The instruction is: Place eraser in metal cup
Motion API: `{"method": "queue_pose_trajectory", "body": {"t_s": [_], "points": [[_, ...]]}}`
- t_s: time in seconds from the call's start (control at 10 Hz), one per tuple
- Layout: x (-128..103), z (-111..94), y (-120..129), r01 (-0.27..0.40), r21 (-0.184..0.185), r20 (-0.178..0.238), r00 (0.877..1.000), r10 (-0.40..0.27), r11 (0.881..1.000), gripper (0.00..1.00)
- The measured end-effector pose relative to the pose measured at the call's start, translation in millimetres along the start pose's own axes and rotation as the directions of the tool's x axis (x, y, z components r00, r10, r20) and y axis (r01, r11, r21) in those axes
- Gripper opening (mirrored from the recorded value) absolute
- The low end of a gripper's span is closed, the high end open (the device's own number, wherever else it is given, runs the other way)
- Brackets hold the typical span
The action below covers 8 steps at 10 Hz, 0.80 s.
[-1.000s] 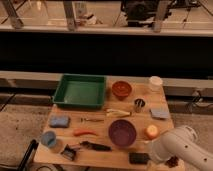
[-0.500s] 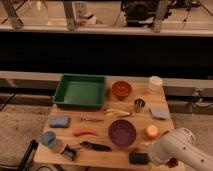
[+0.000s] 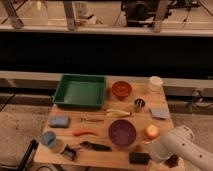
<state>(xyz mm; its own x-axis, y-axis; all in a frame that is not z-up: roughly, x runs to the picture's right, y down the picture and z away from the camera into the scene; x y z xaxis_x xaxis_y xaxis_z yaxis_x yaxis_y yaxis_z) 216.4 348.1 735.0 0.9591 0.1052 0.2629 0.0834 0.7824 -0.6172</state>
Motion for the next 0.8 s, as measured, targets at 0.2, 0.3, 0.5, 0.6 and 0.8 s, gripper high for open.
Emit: {"method": "queue_pose_trajectory", "body": {"t_s": [0.2, 0.3, 0.5, 0.6, 0.8], "points": [[2, 0, 0, -0.002, -0.001, 0.002, 1.0, 0.002, 1.0, 0.62], [3, 0, -1, -0.003, 0.004, 0.006, 1.0, 0.003, 1.0, 0.49], [3, 0, -1, -0.004, 0.008, 0.014, 1.0, 0.004, 1.0, 0.3], [4, -1, -2, -0.007, 0.01, 0.018, 1.0, 0.007, 1.0, 0.2], [10, -11, -7, -0.028, 0.011, 0.026, 0.999, 0.028, 1.0, 0.04]]}}
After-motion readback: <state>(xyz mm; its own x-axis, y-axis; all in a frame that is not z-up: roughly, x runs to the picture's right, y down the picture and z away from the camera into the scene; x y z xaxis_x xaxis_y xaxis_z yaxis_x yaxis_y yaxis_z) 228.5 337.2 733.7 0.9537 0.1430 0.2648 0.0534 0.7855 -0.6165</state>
